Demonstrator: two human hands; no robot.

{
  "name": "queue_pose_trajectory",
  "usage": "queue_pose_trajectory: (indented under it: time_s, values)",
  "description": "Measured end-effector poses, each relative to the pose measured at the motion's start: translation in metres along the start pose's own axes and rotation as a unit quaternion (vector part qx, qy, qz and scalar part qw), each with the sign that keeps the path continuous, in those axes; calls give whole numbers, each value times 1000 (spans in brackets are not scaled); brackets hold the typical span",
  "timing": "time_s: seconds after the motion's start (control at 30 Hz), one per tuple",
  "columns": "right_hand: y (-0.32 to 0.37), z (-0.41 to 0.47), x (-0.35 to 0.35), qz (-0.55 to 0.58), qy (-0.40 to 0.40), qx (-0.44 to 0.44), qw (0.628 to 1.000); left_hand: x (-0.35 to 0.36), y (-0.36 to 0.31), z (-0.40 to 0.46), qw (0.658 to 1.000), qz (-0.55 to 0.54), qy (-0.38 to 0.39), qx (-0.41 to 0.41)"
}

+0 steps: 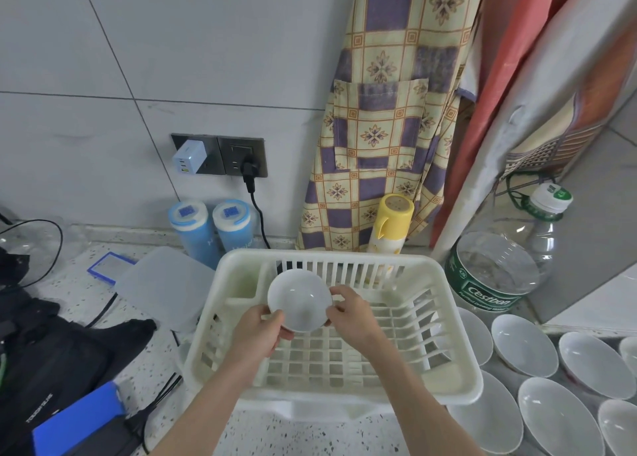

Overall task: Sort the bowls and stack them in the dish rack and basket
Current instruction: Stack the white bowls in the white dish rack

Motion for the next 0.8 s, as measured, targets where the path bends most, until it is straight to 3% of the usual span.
queue_pose_trajectory:
  time_s: [0.3, 0.53, 0.8]
  values:
    - [2, 15, 4, -21, -40, 28, 999, 1, 3, 10, 993, 82, -5, 85]
    - [-1, 20, 9, -44, -43, 44, 997, 5, 1, 10, 970, 217, 28, 109]
    - [-4, 27, 12, -56, -33, 60, 996, 6, 5, 15, 968, 217, 24, 122]
Point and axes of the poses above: each hand's wrist, its own z-axis towards the middle knuckle, its own x-axis out of the palm, y = z × x, the point moved 3 cm from there along z, towards the middle knuckle, and after that the axes turned 9 degrees about y, right-handed, at the moved point
